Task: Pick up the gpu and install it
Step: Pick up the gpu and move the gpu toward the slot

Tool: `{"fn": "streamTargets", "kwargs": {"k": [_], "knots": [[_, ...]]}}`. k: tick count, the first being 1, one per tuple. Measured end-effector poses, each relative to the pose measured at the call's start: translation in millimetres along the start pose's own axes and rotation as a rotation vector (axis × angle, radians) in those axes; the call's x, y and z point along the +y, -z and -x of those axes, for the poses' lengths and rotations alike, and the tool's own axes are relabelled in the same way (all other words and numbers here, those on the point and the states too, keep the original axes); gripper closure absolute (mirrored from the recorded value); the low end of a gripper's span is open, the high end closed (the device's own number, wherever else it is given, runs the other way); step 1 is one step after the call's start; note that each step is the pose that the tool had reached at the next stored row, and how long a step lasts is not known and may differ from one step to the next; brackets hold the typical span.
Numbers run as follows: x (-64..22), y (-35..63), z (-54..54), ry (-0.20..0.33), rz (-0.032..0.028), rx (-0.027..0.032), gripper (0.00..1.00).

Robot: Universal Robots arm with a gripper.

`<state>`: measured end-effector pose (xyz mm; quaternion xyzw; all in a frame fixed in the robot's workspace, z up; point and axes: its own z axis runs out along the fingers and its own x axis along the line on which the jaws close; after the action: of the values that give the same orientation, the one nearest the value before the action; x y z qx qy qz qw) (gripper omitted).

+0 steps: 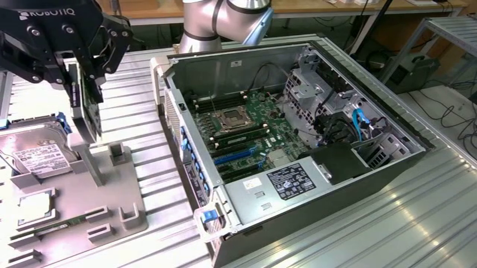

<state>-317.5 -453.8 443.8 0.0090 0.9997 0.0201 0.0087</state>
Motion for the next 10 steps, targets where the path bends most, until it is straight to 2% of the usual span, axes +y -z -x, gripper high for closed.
{"fn": "streamTargets", "kwargs": {"k": [3,10], "knots": [[-0.1,3.3,0.1,0.0,0.0,0.0001,0.72],[0.2,21.8,0.4,0.0,0.0,0.0001,0.72]]}}
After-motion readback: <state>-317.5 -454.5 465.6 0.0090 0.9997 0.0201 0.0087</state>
